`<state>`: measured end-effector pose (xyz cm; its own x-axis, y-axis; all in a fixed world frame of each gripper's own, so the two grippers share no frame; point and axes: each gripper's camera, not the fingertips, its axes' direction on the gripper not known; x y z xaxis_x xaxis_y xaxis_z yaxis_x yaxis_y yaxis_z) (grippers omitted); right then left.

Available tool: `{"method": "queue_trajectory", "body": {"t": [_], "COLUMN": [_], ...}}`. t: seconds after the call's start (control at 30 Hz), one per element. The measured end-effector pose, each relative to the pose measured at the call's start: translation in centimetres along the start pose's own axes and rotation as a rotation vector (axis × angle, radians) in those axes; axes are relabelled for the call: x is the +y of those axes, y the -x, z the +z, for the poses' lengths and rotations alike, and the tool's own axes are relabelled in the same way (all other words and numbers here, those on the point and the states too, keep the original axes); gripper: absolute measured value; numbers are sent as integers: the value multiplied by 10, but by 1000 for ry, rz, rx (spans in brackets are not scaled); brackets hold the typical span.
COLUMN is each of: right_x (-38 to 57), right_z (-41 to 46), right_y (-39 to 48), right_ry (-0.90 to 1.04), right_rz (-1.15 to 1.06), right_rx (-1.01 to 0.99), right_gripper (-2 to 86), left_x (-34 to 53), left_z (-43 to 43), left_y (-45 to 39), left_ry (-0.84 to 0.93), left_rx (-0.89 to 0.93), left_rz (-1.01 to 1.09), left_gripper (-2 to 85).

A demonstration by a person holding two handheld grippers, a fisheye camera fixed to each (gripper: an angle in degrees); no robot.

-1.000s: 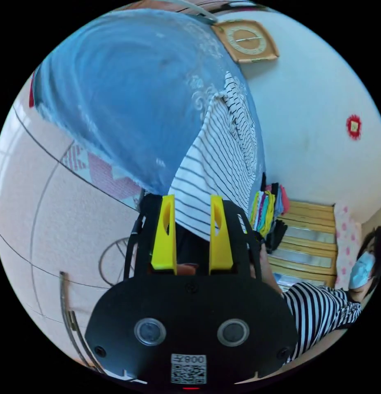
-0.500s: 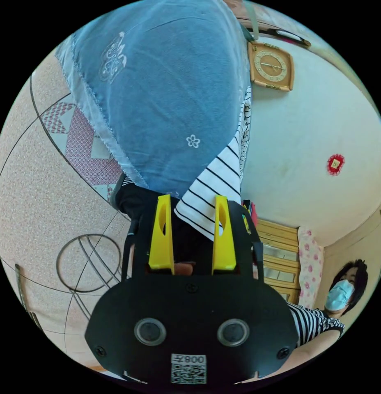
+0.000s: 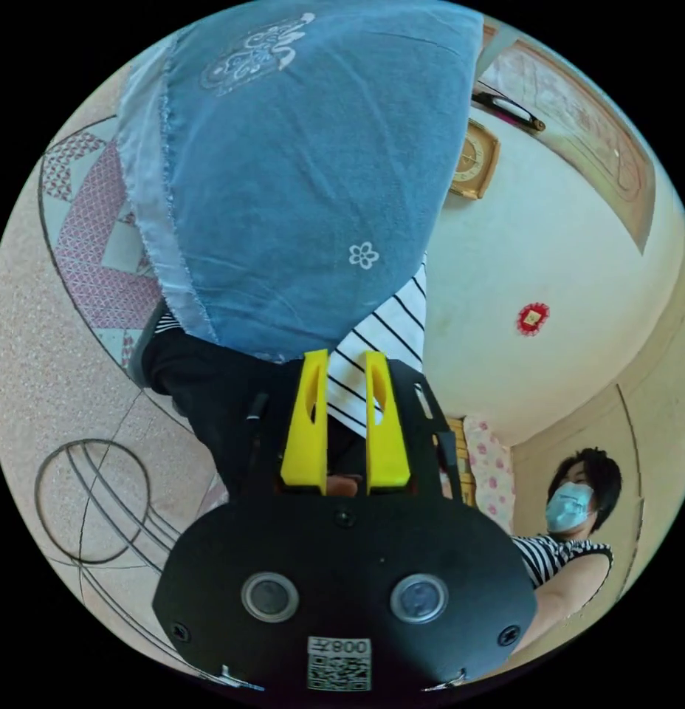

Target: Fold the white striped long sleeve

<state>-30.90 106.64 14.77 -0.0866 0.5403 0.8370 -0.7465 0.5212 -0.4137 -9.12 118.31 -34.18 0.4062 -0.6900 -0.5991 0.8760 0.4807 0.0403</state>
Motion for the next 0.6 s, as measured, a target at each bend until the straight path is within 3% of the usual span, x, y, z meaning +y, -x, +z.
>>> {"method": "queue_trajectory", "body": {"t": [0.17,0.6], "right_x": [20,56], "right_z": [-12,-44], "right_y": [-5,66], "right_ry": [-49,-55], "right_rz": [-39,-282], "right_rx": [-94,-98], "right_gripper": [30,14], "left_x": [49,165], "left_z": [-35,-85], "left_y": [-24,-147], "left_ry": [-24,-19], "left_rx": [61,94], "left_rz": [49,260], "left_gripper": [12,3]}}
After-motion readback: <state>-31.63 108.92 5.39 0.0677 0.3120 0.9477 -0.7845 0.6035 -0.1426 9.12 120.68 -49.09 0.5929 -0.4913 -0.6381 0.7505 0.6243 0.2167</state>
